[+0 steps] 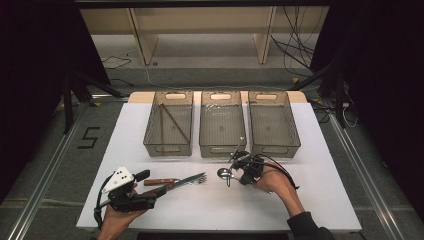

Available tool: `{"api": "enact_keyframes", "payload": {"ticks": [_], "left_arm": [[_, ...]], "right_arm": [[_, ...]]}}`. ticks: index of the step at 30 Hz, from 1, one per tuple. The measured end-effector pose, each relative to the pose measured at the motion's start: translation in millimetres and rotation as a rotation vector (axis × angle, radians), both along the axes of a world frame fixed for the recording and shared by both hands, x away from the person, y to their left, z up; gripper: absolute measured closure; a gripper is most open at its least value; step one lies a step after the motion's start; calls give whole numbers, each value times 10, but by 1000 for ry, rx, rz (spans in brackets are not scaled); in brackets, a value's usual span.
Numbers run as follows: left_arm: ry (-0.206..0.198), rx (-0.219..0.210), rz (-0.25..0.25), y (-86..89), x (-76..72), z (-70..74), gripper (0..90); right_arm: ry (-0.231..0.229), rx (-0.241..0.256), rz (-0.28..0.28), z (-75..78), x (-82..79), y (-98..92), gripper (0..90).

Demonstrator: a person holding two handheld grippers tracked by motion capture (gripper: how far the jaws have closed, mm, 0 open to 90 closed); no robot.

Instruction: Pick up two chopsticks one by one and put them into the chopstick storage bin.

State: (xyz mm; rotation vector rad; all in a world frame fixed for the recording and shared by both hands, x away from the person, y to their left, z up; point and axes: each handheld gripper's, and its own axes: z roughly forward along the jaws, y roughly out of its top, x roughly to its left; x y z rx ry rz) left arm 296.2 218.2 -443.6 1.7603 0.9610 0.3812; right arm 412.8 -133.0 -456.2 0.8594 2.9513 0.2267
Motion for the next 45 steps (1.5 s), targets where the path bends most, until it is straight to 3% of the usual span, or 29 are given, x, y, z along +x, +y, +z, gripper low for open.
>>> {"api": "enact_keyframes", "payload": {"ticks": [18,37,45], "left_arm": [[-1,2,0,4,0,2,153],[-1,-2,5,10,-1,5,153],[-1,-3,6,11,1,3,153]], "right_arm": [[-15,-53,53,9,-22,87,858],[-21,11,46,103,-15,17,860],[-34,77,38,186,-14,-24,861]]}}
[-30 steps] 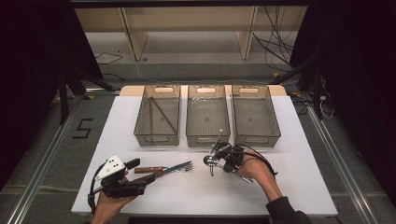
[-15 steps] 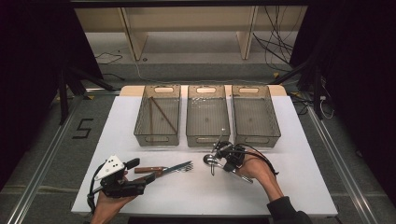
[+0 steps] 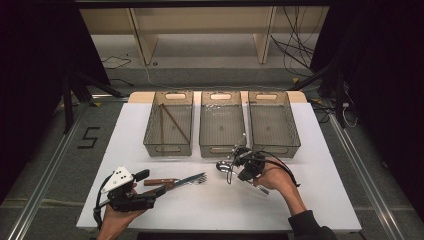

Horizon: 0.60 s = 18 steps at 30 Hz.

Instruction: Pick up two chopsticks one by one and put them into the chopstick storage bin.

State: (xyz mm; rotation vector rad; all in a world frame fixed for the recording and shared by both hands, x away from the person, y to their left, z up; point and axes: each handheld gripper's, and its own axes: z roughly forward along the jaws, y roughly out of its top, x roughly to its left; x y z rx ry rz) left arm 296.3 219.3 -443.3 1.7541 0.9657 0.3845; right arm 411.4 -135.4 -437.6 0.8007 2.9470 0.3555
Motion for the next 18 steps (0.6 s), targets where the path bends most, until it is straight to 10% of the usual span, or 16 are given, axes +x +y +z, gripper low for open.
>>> {"api": "enact_keyframes", "payload": {"ticks": [18], "left_arm": [[4,-1,6,-1,10,0,153]], "right_arm": [[-20,124,-26,152,8,-100,862]]}}
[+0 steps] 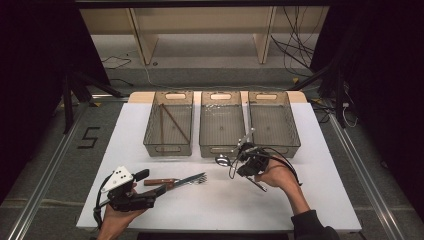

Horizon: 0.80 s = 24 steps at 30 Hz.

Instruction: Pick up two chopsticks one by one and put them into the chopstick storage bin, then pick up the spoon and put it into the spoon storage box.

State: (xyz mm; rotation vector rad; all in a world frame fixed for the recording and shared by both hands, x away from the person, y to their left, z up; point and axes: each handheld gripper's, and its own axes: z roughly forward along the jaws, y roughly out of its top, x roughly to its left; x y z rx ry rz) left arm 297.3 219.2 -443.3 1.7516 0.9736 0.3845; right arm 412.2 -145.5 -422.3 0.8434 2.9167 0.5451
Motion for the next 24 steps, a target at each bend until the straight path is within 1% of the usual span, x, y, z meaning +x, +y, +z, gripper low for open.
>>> {"api": "enact_keyframes", "payload": {"ticks": [4,8,10,18,24], "left_arm": [[-2,1,-1,-12,0,3,153],[-2,0,-2,-12,1,3,153],[-1,-2,-2,-12,0,1,153],[-3,-6,-1,7,-11,0,153],[-3,-3,-3,-12,-2,2,153]], "right_arm": [[-5,19,-8,17,-4,-29,862],[-9,19,-20,21,-3,-55,862],[-8,26,-26,29,-6,-61,862],[-26,49,-42,73,4,-86,862],[-48,104,-64,155,22,-124,862]]}}
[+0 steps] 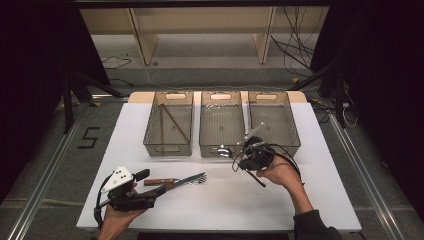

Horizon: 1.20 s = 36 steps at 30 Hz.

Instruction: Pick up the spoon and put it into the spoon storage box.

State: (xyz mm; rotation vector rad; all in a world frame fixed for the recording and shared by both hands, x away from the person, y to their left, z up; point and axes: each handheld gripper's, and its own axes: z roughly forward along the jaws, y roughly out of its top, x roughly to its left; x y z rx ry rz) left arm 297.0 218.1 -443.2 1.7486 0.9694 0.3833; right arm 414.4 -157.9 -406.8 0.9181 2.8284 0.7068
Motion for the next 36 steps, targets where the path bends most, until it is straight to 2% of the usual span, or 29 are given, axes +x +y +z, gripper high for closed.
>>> {"api": "enact_keyframes", "payload": {"ticks": [16,25,30,36], "left_arm": [[-2,2,-2,2,4,-3,153],[-4,0,1,13,1,0,153],[-3,0,1,17,1,1,153],[-3,-1,0,15,1,0,153]], "right_arm": [[-57,171,-48,305,177,4,862],[-89,221,-101,449,408,104,861],[-97,262,-154,525,547,145,861],[-112,267,-176,614,696,208,861]]}}
